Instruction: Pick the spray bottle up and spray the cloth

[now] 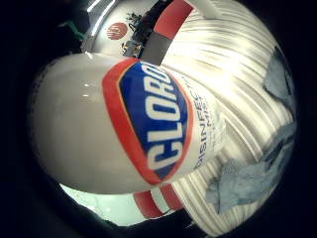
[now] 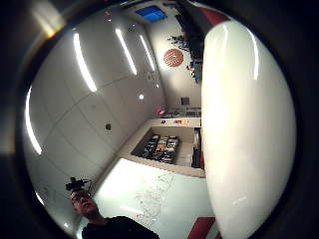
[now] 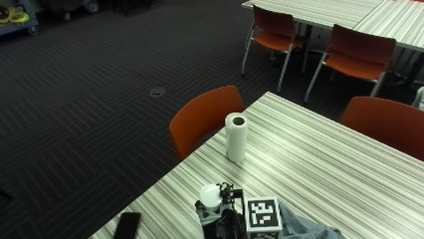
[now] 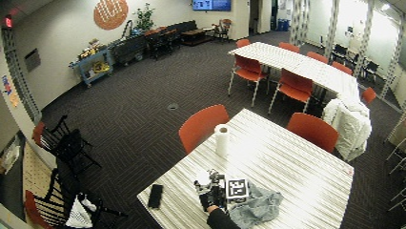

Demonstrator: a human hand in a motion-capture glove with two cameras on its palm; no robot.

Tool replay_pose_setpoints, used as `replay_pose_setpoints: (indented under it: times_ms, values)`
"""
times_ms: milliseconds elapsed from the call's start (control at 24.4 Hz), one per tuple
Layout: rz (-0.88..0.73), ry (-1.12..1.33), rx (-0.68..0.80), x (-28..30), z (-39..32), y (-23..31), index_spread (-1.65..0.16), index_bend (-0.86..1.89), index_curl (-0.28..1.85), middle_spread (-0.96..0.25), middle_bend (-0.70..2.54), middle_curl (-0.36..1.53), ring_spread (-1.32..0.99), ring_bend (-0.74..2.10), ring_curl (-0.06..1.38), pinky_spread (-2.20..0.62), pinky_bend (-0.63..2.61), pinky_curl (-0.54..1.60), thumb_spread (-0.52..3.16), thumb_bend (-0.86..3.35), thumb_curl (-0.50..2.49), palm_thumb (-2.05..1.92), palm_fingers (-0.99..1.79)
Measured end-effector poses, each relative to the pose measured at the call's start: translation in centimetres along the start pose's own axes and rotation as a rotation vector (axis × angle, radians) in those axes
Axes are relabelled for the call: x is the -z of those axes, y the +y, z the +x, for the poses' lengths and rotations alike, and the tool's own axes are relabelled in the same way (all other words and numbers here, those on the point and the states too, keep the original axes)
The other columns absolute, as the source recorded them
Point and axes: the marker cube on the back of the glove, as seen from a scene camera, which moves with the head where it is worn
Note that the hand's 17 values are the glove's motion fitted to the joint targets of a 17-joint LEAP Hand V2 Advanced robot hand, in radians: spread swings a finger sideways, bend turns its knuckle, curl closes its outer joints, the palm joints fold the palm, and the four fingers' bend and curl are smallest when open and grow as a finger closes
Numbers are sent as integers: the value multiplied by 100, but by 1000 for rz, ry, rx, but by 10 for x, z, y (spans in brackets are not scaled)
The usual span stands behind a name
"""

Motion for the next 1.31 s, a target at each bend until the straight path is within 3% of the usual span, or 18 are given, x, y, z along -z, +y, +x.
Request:
replay_pose_setpoints:
  times_ms: [820, 1106, 1311]
  values:
    - [12, 44, -42, -2, 7, 2, -15, 22, 65, 2, 40, 60, -5, 38, 54, 8, 11, 24, 56, 2, 80, 126, 72]
    - [-31, 60, -80, 3, 8, 3, -21, 1, 55, 2, 30, 56, 0, 29, 53, 12, 34, 33, 73, -3, 75, 115, 24]
    - [-55, 55, -109, 3, 12, 7, -26, 0, 42, 2, 26, 52, 2, 27, 49, 14, 42, 34, 79, -5, 70, 107, 10]
